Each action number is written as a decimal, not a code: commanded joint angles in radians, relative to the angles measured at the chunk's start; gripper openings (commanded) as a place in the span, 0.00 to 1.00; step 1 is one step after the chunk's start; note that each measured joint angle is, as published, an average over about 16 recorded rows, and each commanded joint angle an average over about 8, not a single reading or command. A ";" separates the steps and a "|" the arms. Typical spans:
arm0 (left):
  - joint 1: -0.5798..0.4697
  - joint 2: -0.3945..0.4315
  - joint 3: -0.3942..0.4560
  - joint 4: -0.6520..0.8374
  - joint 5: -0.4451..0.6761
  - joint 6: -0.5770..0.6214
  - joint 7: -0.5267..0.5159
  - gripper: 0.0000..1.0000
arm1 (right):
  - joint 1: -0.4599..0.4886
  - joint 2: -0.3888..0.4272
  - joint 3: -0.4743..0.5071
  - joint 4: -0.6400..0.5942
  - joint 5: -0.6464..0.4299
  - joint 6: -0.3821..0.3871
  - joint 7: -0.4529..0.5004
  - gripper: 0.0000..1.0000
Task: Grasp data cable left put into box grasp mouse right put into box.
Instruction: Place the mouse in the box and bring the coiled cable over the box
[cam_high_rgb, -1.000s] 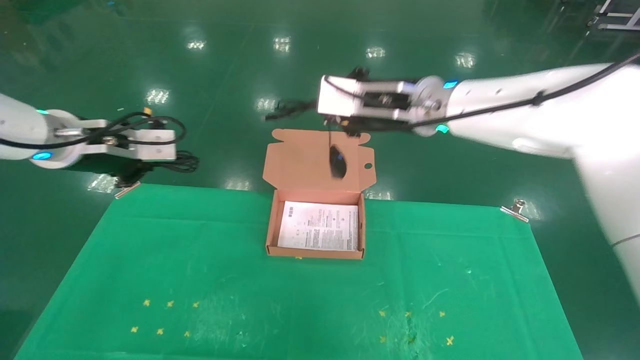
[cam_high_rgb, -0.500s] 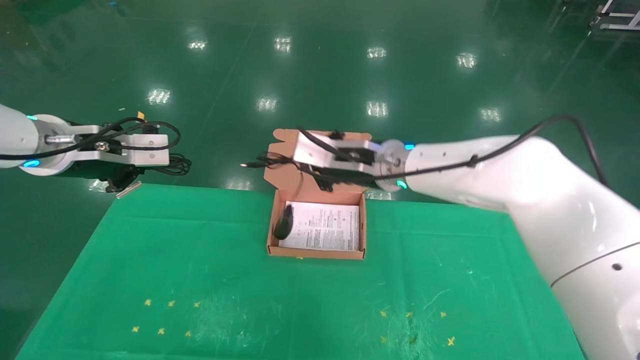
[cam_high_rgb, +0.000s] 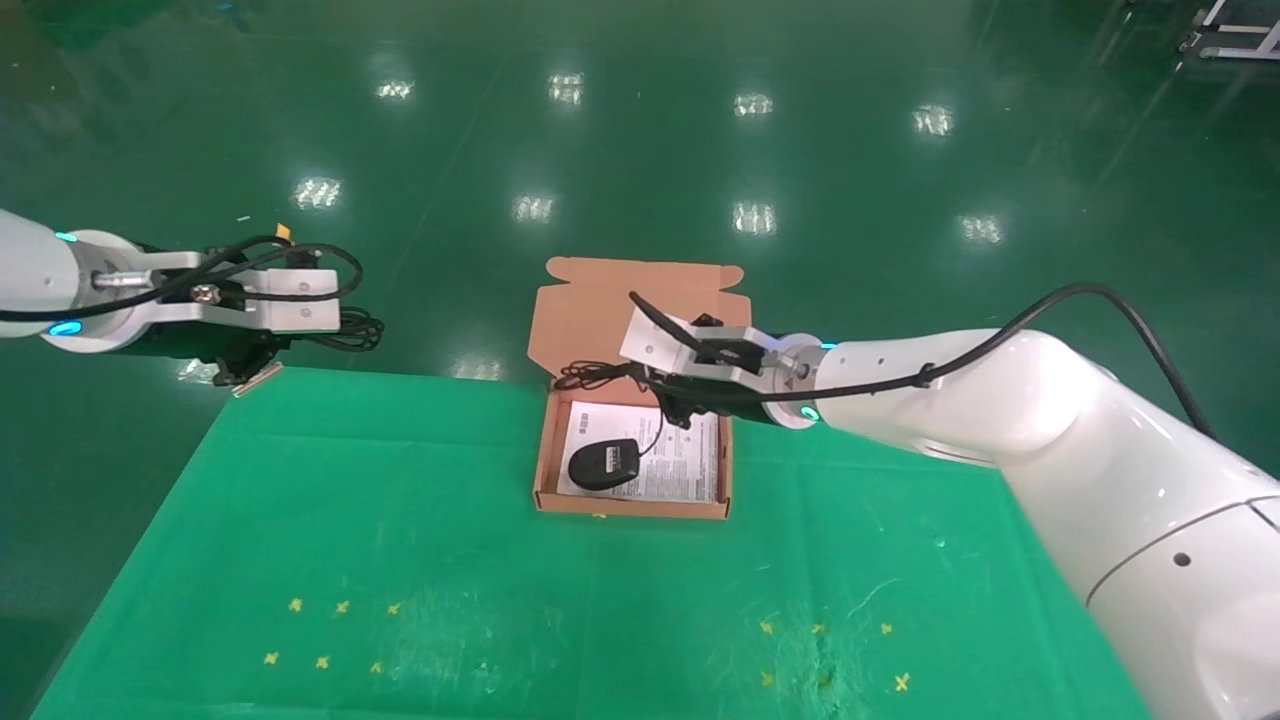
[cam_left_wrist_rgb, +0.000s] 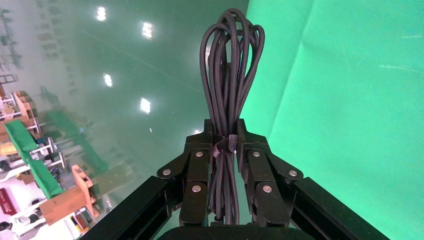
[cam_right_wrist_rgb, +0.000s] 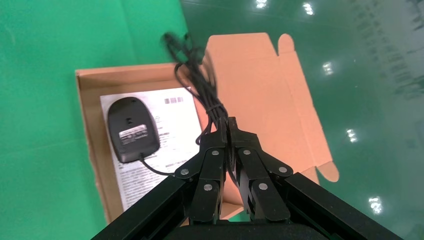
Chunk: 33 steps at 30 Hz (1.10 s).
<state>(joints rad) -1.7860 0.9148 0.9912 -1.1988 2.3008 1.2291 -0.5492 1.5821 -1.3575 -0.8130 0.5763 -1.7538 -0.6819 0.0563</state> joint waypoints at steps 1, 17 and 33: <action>0.000 -0.001 0.000 -0.001 0.000 0.001 0.000 0.00 | 0.000 -0.001 -0.011 -0.004 0.004 0.001 0.004 1.00; 0.091 0.150 0.010 0.116 -0.082 -0.186 0.112 0.00 | 0.008 0.190 0.007 0.194 0.001 0.002 0.003 1.00; 0.146 0.445 0.014 0.521 -0.306 -0.490 0.469 0.00 | -0.003 0.429 0.004 0.449 -0.109 -0.062 0.172 1.00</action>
<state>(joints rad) -1.6399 1.3455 1.0149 -0.6971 1.9886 0.7498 -0.0933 1.5832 -0.9400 -0.8105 1.0161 -1.8674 -0.7411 0.2275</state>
